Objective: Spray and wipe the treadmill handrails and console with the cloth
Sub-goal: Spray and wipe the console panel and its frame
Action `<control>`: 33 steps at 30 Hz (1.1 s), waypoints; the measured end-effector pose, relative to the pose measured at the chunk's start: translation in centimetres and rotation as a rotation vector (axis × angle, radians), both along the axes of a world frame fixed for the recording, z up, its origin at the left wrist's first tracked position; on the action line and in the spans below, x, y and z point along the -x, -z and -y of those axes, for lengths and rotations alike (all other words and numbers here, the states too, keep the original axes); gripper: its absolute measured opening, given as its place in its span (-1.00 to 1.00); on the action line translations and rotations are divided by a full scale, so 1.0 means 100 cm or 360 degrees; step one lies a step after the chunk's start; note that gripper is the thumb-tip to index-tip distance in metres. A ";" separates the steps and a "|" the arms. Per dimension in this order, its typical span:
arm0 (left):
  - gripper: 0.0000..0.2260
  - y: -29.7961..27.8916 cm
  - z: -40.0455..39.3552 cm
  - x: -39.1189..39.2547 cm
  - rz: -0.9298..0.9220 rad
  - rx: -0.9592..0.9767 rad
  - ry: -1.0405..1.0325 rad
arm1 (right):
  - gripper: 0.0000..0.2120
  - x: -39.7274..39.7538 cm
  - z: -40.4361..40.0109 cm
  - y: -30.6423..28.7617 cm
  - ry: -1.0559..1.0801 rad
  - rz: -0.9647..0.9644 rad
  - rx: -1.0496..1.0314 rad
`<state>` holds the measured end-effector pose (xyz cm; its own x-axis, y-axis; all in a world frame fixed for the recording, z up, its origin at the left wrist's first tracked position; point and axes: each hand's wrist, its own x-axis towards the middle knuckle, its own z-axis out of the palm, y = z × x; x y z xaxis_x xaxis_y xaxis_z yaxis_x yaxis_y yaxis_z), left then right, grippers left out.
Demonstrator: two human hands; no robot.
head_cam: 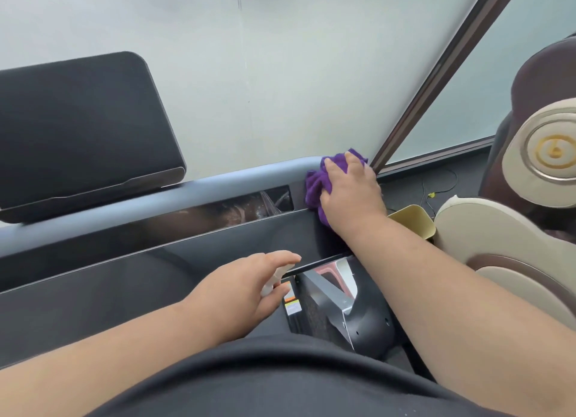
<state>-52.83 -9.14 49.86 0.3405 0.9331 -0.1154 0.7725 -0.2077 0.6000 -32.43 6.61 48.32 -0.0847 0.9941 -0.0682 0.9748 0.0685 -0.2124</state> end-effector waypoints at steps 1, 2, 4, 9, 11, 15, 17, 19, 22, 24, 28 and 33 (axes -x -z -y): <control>-0.60 0.000 0.000 -0.002 0.0005 -0.0009 -0.0005 | -0.48 0.003 -0.008 -0.001 -0.0032 -0.0030 0.0005; -0.59 0.000 -0.001 -0.003 0.0014 -0.0023 -0.0017 | -0.48 0.003 -0.014 -0.002 -0.0065 -0.0061 0.0008; -0.56 0.001 -0.002 -0.003 0.0043 -0.0041 -0.0053 | -0.47 -0.005 -0.013 -0.003 -0.0112 -0.0130 0.0003; -0.50 0.006 -0.009 0.003 0.0100 -0.0092 -0.0185 | -0.45 -0.032 0.025 0.003 0.0064 -0.0265 0.0022; -0.49 0.008 -0.013 0.005 0.0119 -0.0114 -0.0253 | -0.45 -0.030 0.030 0.007 0.0046 -0.0203 -0.0003; -0.49 0.009 -0.024 0.004 0.0161 -0.0146 -0.0373 | -0.48 -0.016 0.003 -0.001 -0.0226 -0.0320 -0.0102; -0.49 0.010 -0.027 0.000 0.0190 -0.0130 -0.0404 | -0.50 -0.005 -0.016 -0.007 -0.0467 -0.0468 -0.0095; -0.49 0.012 -0.027 -0.004 0.0211 -0.0124 -0.0405 | -0.51 0.008 -0.026 -0.009 -0.0556 -0.0760 -0.0077; -0.48 0.012 -0.023 -0.009 0.0218 -0.0105 -0.0389 | -0.52 0.021 -0.024 -0.009 -0.0390 -0.1158 -0.0223; -0.48 0.010 -0.022 -0.009 0.0217 -0.0140 -0.0393 | -0.50 0.030 -0.017 -0.007 -0.0482 -0.1143 -0.0283; -0.52 0.010 -0.025 -0.010 0.0266 -0.0153 -0.0424 | -0.43 0.062 -0.008 0.005 -0.0986 -0.0450 -0.0104; -0.52 0.008 -0.036 -0.015 0.0252 -0.0158 -0.0431 | -0.45 0.052 -0.022 0.007 -0.0868 -0.0140 -0.0073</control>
<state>-51.28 -5.56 49.04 0.0847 0.9963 0.0150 0.7062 -0.0707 0.7044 -37.59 8.76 47.57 -0.5916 0.8062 0.0049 0.7741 0.5696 -0.2763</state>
